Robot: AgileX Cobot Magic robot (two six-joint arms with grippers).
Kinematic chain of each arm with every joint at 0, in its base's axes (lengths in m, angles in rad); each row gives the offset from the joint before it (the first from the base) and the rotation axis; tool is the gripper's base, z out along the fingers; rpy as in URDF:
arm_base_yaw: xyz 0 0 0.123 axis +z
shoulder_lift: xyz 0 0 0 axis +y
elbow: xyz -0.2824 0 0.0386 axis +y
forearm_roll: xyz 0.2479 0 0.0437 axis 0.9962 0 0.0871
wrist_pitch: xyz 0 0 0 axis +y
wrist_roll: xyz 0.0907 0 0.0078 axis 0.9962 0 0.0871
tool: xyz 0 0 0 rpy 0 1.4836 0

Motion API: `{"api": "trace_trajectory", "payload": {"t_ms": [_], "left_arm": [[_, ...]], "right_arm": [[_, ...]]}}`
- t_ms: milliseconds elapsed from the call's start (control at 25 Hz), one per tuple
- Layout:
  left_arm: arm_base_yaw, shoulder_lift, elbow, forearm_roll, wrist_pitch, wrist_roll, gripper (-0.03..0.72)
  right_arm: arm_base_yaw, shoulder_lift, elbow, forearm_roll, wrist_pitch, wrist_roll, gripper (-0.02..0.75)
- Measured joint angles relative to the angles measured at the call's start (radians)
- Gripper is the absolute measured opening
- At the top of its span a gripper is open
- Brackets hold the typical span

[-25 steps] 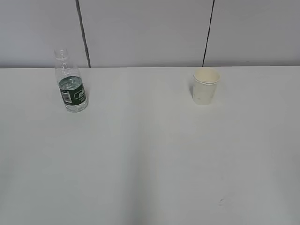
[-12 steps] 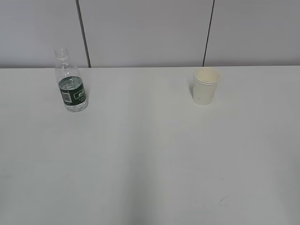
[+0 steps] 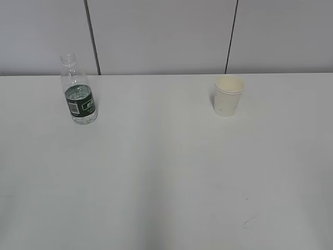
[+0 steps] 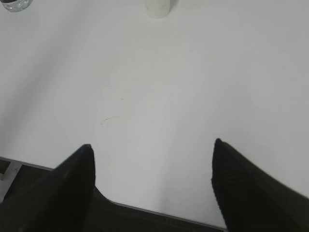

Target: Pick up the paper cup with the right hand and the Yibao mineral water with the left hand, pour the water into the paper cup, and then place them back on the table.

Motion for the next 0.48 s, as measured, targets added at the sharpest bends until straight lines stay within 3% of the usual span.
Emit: {"api": "trace_trajectory", "payload": {"t_ms": [320, 480], "left_arm": [[0.0, 0.0, 0.0, -0.002, -0.005, 0.0, 0.542], [0.032, 0.0, 0.0, -0.009, -0.005, 0.0, 0.542]], "right_arm": [[-0.005, 0.0, 0.002, -0.005, -0.004, -0.002, 0.586], [-0.035, 0.0, 0.002, -0.013, -0.006, -0.004, 0.586]]}}
